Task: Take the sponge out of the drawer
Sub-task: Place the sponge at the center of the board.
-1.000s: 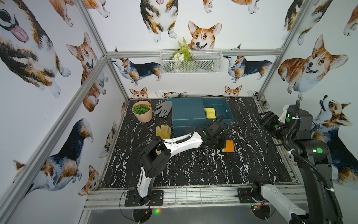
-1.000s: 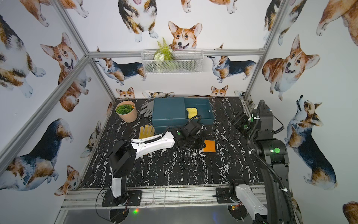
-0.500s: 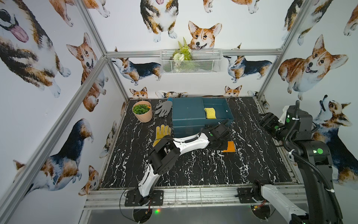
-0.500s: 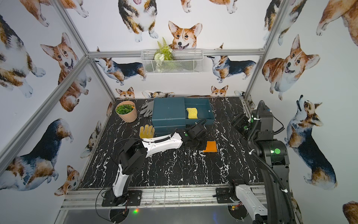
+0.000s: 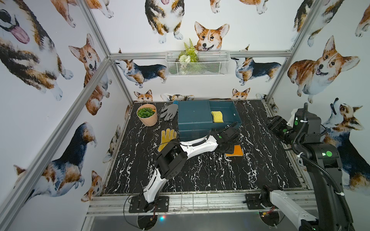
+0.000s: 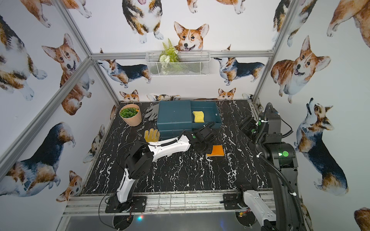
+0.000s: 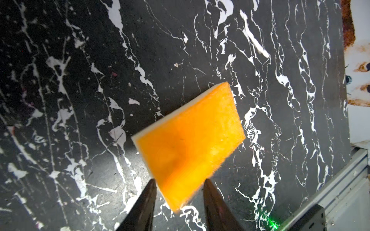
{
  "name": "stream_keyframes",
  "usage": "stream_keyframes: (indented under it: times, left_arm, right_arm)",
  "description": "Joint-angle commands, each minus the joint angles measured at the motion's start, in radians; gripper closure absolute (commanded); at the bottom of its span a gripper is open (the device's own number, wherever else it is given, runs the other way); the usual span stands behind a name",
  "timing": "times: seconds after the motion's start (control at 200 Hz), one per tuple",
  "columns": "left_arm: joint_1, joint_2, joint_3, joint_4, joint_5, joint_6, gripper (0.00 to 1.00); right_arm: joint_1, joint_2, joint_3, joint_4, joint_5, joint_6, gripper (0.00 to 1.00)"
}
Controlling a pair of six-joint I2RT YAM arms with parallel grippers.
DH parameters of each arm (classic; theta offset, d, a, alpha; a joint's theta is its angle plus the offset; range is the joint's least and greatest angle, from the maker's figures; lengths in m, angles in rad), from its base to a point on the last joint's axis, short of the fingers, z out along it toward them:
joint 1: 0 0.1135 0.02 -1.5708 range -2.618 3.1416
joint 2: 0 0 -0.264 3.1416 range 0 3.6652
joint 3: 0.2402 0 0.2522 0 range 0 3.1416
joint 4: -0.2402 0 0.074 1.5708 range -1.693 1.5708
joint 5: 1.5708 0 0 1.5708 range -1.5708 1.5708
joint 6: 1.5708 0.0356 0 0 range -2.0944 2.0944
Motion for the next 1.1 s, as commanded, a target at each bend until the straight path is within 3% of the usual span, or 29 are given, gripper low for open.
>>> stream_keyframes:
  times: [0.0, 0.265, 0.345, 0.38, 0.395, 0.481, 0.601, 0.856, 1.096]
  left_arm:
    - [0.001, -0.008, 0.006, -0.045, -0.037, 0.013, 0.56]
    - [0.002, -0.096, 0.015, -0.034, -0.07, 0.104, 0.5]
    - [0.001, -0.169, 0.045, -0.055, -0.076, 0.171, 0.29]
    - [0.002, -0.204, 0.062, -0.071, -0.066, 0.202, 0.03]
    - [0.002, -0.22, 0.07, -0.08, -0.065, 0.214, 0.01]
    - [0.02, -0.277, 0.119, -0.13, 0.039, 0.288, 0.0]
    - [0.079, -0.351, 0.114, -0.183, 0.127, 0.281, 0.0]
    - [0.3, -0.45, 0.161, -0.321, 0.168, 0.342, 0.0]
    - [0.487, -0.44, 0.192, -0.327, 0.285, 0.384, 0.0]
  right_arm:
    - [0.001, 0.005, 0.0, 0.017, 0.011, 0.014, 0.29]
    - [0.0, 0.016, -0.01, 0.028, 0.005, 0.011, 0.3]
    - [-0.001, 0.028, -0.008, 0.029, 0.012, 0.0, 0.31]
    - [0.0, 0.035, -0.009, 0.034, 0.017, -0.003, 0.31]
    - [0.0, 0.037, -0.008, 0.037, 0.019, -0.003, 0.31]
    - [-0.001, 0.057, 0.001, 0.06, 0.017, -0.012, 0.32]
    - [-0.001, 0.11, 0.031, 0.088, -0.008, -0.033, 0.32]
    - [0.009, 0.31, 0.111, 0.137, -0.194, -0.092, 0.36]
    - [0.173, 0.551, 0.266, 0.093, -0.202, -0.204, 0.36]
